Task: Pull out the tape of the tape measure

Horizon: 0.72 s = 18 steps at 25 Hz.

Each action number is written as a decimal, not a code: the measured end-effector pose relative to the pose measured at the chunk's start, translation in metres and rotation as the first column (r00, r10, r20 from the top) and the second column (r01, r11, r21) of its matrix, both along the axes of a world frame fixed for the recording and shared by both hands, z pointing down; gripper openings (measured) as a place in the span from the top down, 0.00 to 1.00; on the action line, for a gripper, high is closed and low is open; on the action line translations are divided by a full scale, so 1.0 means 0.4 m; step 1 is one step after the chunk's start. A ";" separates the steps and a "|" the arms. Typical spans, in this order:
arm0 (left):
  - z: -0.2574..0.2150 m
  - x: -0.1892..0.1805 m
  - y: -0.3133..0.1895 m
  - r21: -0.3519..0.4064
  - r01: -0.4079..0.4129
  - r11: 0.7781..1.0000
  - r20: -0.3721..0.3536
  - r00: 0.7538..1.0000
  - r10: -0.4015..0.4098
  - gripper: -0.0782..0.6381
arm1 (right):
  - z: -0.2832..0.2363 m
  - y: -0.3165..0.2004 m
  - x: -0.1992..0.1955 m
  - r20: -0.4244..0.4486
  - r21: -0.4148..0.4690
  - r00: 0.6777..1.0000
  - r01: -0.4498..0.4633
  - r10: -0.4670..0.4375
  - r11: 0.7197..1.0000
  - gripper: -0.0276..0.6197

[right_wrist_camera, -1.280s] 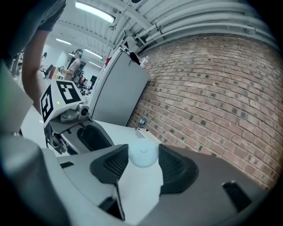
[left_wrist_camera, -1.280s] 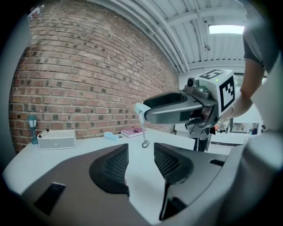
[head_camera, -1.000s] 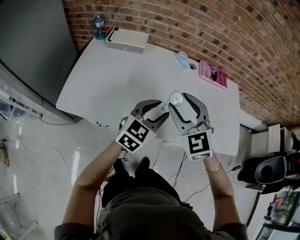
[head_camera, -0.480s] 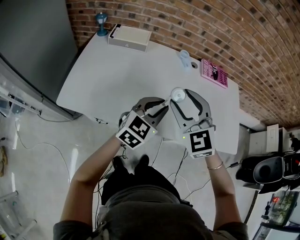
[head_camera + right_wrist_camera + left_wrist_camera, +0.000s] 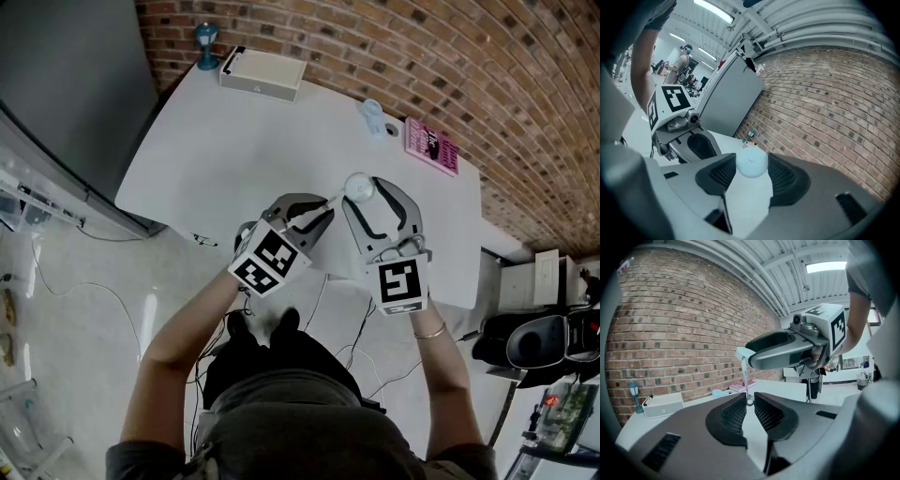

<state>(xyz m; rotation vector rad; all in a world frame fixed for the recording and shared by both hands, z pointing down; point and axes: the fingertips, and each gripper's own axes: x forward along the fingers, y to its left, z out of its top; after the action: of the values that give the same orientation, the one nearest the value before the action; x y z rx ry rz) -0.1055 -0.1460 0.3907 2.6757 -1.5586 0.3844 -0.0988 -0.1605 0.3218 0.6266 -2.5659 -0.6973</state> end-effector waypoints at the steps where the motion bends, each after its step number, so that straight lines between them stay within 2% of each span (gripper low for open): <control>1: 0.003 -0.004 0.001 -0.005 0.002 1.000 0.007 1.000 -0.002 0.80 | 0.001 -0.003 0.002 -0.002 0.001 1.000 -0.006 0.006 1.000 0.62; 10: 0.023 -0.024 0.009 -0.036 0.023 0.999 0.030 0.999 -0.022 0.80 | 0.030 -0.039 0.037 -0.004 -0.030 0.997 -0.076 0.076 0.997 0.62; 18: 0.040 -0.037 0.012 -0.061 0.022 0.998 0.102 0.995 -0.015 0.80 | 0.089 -0.064 0.061 -0.052 -0.015 0.991 -0.122 0.121 0.992 0.62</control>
<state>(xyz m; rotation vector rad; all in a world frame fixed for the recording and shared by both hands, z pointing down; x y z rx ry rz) -0.1201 -0.1412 0.4068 2.6322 -1.5679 0.5666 -0.0746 -0.1862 0.3574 0.7424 -2.4614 -0.6398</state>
